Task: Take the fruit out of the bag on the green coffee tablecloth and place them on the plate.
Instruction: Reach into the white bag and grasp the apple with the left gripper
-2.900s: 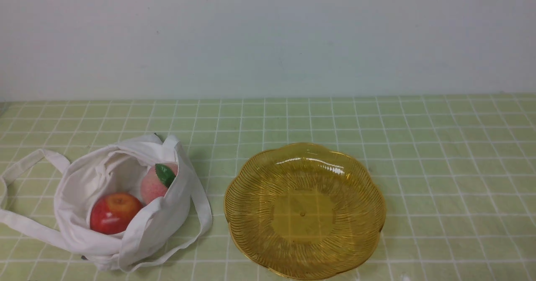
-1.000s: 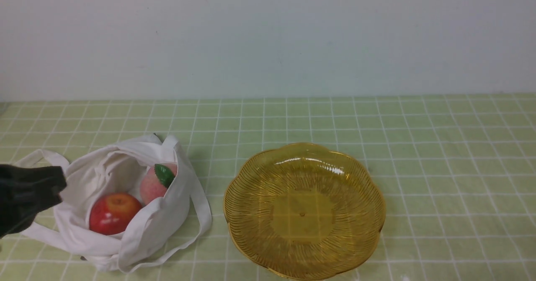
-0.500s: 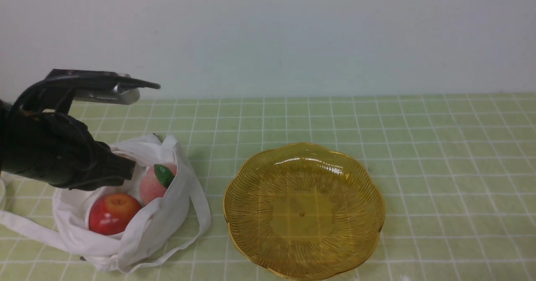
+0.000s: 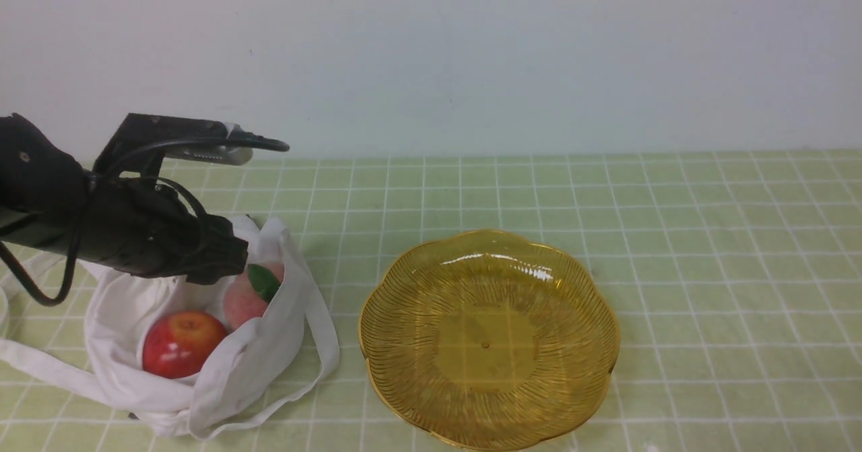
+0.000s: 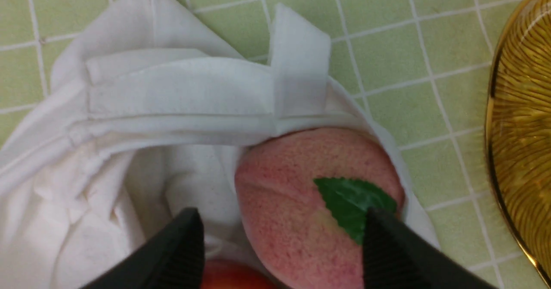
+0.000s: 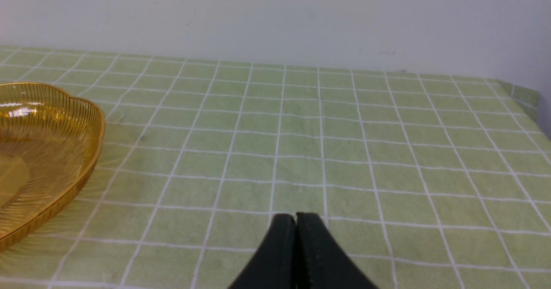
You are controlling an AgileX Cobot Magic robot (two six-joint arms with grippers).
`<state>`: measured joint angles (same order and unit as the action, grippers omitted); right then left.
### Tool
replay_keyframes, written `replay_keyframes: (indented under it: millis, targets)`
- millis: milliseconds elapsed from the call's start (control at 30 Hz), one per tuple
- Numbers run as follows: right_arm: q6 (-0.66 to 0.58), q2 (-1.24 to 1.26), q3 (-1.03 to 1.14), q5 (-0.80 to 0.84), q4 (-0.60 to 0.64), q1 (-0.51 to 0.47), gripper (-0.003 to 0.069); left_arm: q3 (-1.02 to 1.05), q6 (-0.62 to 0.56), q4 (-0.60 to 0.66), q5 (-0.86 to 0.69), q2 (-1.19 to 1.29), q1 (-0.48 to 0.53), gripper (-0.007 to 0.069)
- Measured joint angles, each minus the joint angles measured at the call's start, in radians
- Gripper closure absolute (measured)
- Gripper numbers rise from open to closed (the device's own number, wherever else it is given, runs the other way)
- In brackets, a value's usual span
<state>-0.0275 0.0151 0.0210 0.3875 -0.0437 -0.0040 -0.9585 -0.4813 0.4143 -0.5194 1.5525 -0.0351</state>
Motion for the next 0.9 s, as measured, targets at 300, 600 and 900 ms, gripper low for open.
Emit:
replay_keyframes:
  millis: [300,600,900]
  targets:
    - [0.0,0.0,0.0,0.0,0.0,0.0,0.0671,0.0,-0.001,0.059,0.024,0.078,0.0,0.0093]
    - [0.0,0.0,0.0,0.0,0.0,0.0,0.0671,0.0,-0.004,0.107,0.027,0.1,-0.057,0.0093]
    - [0.0,0.0,0.0,0.0,0.0,0.0,0.0671,0.0,-0.008,0.089,0.076,0.122,-0.063,0.0093]
